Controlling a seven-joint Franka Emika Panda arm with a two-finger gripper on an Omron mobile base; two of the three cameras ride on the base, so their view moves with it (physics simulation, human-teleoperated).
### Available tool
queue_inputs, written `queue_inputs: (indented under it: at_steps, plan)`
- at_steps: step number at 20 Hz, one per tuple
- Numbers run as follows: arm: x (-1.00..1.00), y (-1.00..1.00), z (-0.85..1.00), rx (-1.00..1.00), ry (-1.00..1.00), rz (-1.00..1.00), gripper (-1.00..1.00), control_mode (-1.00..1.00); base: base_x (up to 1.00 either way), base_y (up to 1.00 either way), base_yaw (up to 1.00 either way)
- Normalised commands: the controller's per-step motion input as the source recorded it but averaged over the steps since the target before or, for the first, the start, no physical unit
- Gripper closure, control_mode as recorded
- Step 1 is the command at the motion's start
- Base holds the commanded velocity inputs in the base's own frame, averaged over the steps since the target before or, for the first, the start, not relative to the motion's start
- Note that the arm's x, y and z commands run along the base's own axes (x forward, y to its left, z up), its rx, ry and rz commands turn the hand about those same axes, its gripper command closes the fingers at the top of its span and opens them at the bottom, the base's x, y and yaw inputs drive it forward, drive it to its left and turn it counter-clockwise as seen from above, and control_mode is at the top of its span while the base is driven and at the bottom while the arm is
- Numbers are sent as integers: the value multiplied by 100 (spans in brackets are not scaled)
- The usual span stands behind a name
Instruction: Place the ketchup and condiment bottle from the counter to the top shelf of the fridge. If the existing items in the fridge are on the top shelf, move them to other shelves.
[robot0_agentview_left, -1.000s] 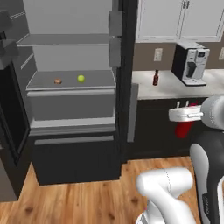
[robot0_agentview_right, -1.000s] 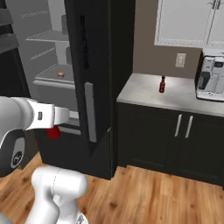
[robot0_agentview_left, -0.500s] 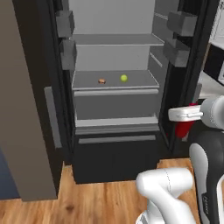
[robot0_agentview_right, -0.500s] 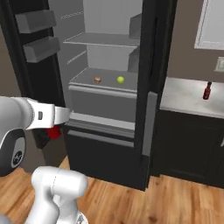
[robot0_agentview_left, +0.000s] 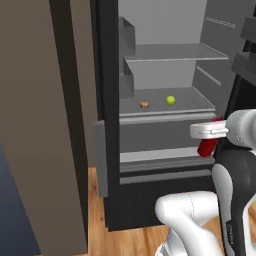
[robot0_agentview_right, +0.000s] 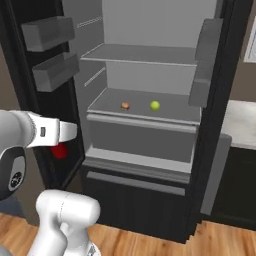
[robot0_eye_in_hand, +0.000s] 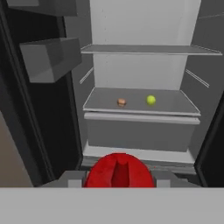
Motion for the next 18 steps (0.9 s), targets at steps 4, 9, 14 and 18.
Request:
queue_inputs:
  at_steps: [4,9,14,18]
  plan:
    - [0,0,0,0,0,0,100,100,44,-13,-15]
    - [0,0,0,0,0,0,100,100,25,-17,-11]
    - [0,0,0,0,0,0,100,100,59,-4,-11]
    - [0,0,0,0,0,0,100,100,62,-2,-7]
